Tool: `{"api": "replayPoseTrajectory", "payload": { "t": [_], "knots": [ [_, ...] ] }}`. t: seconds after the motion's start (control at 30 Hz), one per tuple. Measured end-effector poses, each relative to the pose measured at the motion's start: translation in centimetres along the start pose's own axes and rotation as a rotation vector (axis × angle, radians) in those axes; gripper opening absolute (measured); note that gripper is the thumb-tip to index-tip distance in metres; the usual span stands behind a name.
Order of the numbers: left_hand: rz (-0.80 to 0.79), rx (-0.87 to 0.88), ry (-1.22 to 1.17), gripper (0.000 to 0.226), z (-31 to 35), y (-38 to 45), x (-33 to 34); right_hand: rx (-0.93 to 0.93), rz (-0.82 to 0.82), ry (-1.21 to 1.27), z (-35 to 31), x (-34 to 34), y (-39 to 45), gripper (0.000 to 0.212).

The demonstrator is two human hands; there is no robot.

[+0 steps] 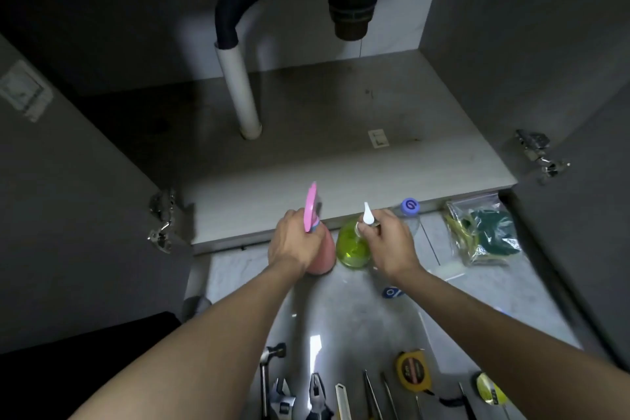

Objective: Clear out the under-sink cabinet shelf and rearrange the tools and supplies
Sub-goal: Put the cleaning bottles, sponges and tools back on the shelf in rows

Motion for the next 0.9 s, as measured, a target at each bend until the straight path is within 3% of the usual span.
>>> {"api": "replayPoseTrajectory", "payload": {
  "t": [0.17, 0.3, 0.4, 0.67, 0.9],
  "knots": [
    [0.005, -0.024, -0.01, 0.013, 3.0, 0.6, -3.9, -0.232, 0.042, -0.074, -3.6, -4.1, -0.1, 0.021],
    [0.015, 0.01, -0.055, 0.019, 6.5, 1.3, -7.3, -0.281, 0.074, -0.047, -6.8, -7.7, 0.9, 0.025],
    [0.033, 0.023, -0.052, 0.011, 8.9, 1.9, -9.0, -0.307, 0.139, -0.033, -8.4, -10.2, 1.8, 0.025],
    [0.035, 0.089, -0.188, 0.006, 13.0, 4.9, -8.7, -0.195, 0.346, 0.092, -9.5, -15.4, 6.5, 0.027],
    [-0.01, 0.026, -0.319, 0.011, 14.8, 9.5, -2.5, -0.067, 0.368, 0.137, -5.1, -17.1, 12.1, 0.024]
  ]
}}
Point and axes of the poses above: each hand's wrist, its own y-axis towards the middle knuckle, its own x-axis out of the palm, z = x × y, the point moved 1 cm from there along y, towards the middle knuckle, and after that the axes turned 6 degrees about z, right-handed, at the moved point
